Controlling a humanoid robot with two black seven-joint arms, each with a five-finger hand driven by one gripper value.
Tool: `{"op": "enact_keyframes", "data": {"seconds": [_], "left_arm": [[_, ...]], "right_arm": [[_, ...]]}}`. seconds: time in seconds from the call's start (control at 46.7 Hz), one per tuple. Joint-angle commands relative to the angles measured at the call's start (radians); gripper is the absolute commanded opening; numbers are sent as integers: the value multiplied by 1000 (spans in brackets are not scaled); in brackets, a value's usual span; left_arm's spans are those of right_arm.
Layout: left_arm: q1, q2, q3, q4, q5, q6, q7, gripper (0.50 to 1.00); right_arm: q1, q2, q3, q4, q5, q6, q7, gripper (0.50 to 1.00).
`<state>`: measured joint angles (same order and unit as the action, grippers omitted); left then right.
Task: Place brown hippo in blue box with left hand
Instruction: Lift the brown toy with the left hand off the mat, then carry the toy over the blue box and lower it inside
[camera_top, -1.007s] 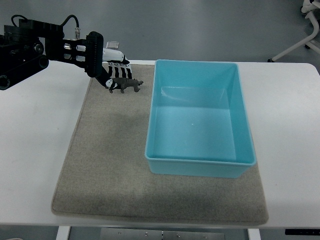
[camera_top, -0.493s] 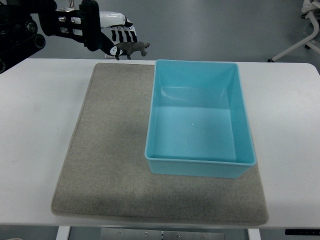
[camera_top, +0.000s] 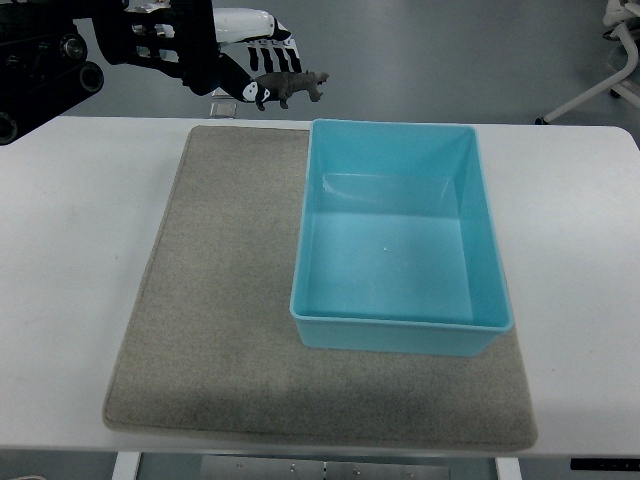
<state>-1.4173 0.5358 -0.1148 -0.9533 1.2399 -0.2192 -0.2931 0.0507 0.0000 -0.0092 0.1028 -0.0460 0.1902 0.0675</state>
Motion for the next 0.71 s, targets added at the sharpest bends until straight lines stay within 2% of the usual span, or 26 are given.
{"op": "enact_keyframes", "data": {"seconds": [0.0,0.364,0.685], "left_arm": [[1,-3,-6,-31,-8,0,0,500],[24,-63,-11,-130,-68,-17,0,500],[83,-148,0,-125,-82,-51,0,500]], "right_arm": [[0,0,0,0,0,0,0,936],[0,0,0,0,0,0,0,936],[0,0,0,0,0,0,0,936]]}}
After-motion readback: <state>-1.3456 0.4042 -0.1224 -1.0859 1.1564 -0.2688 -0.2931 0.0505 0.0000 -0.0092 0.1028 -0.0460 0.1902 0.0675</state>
